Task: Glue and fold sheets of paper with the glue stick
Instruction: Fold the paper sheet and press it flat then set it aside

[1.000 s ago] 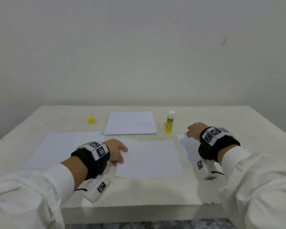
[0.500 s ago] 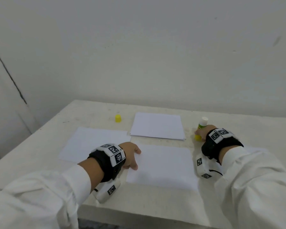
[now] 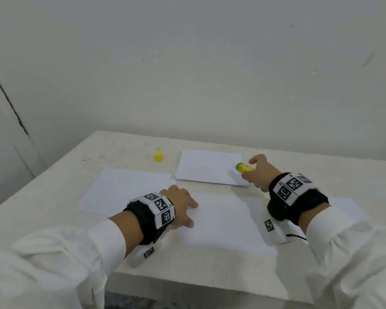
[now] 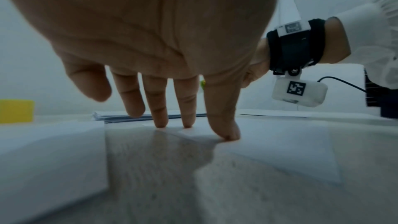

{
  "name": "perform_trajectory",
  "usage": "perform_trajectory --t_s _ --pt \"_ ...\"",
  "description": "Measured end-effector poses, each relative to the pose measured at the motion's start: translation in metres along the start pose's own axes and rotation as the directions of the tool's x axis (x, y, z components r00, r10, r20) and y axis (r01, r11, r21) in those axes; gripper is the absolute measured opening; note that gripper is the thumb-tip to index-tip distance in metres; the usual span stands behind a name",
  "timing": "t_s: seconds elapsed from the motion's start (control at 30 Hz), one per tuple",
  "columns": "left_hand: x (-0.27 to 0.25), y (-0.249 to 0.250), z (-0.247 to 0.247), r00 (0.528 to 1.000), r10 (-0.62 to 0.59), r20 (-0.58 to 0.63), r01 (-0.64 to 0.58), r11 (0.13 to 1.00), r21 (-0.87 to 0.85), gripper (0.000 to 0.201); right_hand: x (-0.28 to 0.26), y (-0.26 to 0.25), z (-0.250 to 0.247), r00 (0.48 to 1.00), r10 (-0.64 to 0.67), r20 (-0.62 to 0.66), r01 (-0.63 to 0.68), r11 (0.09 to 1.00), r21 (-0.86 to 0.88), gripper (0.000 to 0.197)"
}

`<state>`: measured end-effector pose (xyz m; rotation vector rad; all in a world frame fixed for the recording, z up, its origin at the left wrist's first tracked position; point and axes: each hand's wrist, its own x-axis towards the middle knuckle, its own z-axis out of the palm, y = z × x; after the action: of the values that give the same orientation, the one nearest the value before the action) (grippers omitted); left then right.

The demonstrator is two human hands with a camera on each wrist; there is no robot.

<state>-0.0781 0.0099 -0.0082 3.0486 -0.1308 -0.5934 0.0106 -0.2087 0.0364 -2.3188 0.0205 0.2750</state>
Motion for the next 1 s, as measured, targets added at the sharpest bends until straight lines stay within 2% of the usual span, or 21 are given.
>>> perform_trajectory --t_s 0.1,0.13,0.27,0.37,0.57,0.77,0.9,1.0 --pt "-0.003 0.0 0.002 0.998 -0.055 0.015 0.055 0.998 -0.018 0.067 -0.013 -0.018 0.015 0.993 -0.117 -0.006 0.117 0.993 0.01 0.018" --pt "-0.003 -0.001 0.003 0.998 -0.056 0.032 0.056 0.998 -0.015 0.069 -0.016 -0.023 0.023 0.99 -0.14 -0.015 0.14 0.99 -0.014 0.016" --pt "-0.007 -0.005 0.004 0.996 0.009 0.085 -0.015 0.997 0.071 0.072 -0.022 -0.042 0.061 0.978 -0.206 -0.042 0.196 0.964 -0.178 0.03" --pt "-0.01 -0.007 0.003 0.995 0.08 0.058 -0.088 0.985 0.15 0.067 -0.024 -0.055 0.084 0.978 -0.209 -0.016 0.202 0.959 -0.197 0.03" --pt "-0.012 -0.009 0.004 0.991 0.093 0.097 -0.111 0.975 0.195 0.071 -0.026 -0.066 0.105 0.977 -0.211 0.017 0.209 0.948 -0.239 0.026" --pt "-0.008 -0.013 0.006 0.991 0.113 0.071 -0.124 0.976 0.182 0.076 -0.028 -0.054 0.091 0.982 -0.188 -0.009 0.176 0.935 -0.309 0.029" --pt "-0.006 -0.014 0.008 0.992 0.122 0.033 -0.127 0.968 0.215 0.069 -0.03 -0.032 0.064 0.989 -0.124 -0.078 0.088 0.926 -0.366 0.03" --pt "-0.002 -0.015 0.007 0.992 0.122 0.032 -0.126 0.964 0.233 0.076 -0.033 -0.015 0.042 0.987 -0.078 -0.138 0.017 0.918 -0.397 0.032"
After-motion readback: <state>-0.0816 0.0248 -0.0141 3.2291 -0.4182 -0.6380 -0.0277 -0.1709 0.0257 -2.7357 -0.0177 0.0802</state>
